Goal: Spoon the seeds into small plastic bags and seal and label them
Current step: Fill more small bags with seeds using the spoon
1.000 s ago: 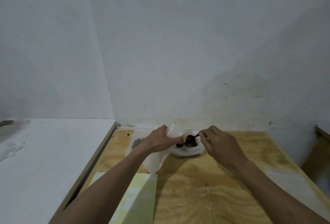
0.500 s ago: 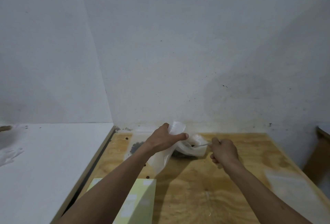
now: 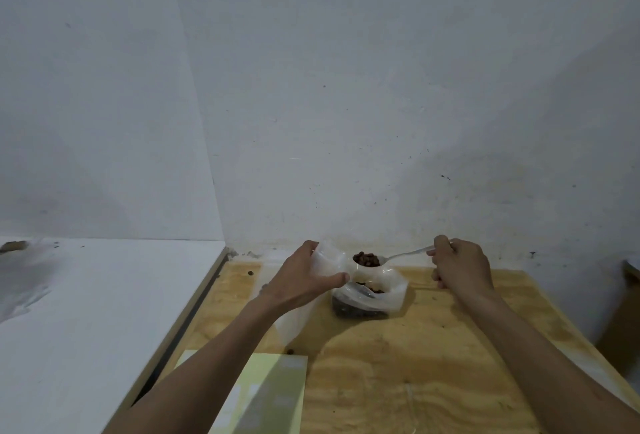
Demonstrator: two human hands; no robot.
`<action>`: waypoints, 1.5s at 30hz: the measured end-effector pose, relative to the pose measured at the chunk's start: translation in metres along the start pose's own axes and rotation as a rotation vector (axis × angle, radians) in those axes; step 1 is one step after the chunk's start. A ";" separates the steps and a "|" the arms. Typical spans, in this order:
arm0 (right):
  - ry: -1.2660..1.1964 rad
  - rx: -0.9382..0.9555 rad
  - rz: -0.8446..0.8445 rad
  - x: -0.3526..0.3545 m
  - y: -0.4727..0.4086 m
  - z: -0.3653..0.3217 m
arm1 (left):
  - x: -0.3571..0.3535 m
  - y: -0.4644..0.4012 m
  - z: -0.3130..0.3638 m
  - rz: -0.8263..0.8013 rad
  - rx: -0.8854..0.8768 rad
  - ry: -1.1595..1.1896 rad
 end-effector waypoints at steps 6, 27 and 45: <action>-0.106 0.051 -0.039 0.002 0.000 -0.031 | 0.001 -0.001 -0.004 0.001 0.001 0.013; 0.006 0.538 0.068 -0.043 0.032 -0.067 | 0.056 0.009 -0.025 0.102 0.087 0.096; 0.694 0.397 0.147 -0.016 0.022 -0.002 | -0.014 -0.011 0.025 -0.282 0.240 0.098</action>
Point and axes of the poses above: each hand's wrist, its own y-axis away from the middle knuckle, its own x-axis out of the back of the hand, z = x × y, the point moved 2 cm from there along -y, towards the middle knuckle, and after that the axes turned 8 degrees about y, right-handed, at the moved point
